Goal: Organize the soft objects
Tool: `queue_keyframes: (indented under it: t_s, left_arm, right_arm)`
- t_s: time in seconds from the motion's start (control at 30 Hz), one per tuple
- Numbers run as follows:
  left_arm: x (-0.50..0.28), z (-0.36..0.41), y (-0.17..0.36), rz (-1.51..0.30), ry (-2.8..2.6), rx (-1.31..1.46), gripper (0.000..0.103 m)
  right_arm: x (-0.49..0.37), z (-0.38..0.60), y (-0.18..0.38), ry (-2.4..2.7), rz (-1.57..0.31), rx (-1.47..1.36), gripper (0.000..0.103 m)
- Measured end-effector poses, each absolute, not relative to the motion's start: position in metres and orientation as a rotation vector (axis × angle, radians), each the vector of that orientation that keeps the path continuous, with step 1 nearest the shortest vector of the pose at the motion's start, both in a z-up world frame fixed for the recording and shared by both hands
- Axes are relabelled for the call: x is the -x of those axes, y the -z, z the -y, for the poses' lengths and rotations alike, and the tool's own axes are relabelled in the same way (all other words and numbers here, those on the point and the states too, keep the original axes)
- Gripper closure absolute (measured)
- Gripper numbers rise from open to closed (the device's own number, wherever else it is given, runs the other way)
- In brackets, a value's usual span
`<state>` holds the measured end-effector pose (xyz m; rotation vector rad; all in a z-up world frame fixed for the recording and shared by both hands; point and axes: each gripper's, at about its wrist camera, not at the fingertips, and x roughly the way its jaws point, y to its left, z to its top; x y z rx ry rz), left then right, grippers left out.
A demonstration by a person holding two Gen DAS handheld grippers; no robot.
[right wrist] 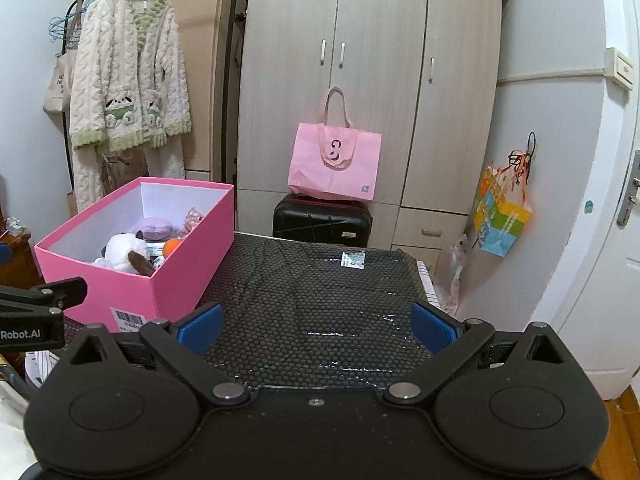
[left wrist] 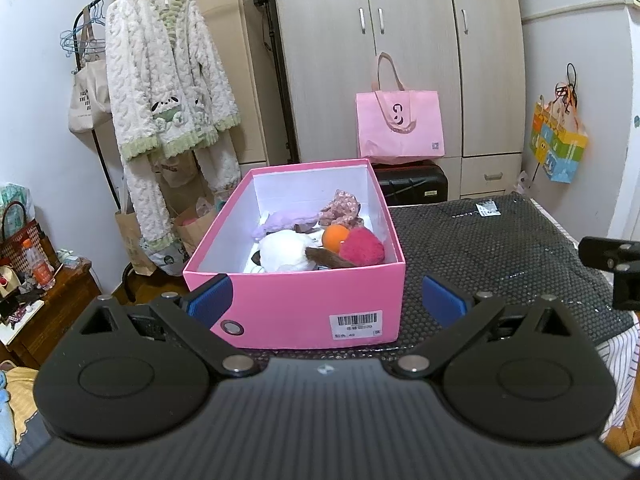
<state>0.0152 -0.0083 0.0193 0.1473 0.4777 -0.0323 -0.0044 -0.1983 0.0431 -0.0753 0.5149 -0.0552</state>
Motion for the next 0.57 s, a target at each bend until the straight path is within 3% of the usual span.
queue_keyframes:
  t_s: [0.57]
  left_arm:
    - [-0.0170,0.0059,-0.0176,-0.494,0.028,-0.120,0.000]
  right_arm:
    - [0.0017,0.2031,-0.0394,0.069,-0.522,0.067,0.001]
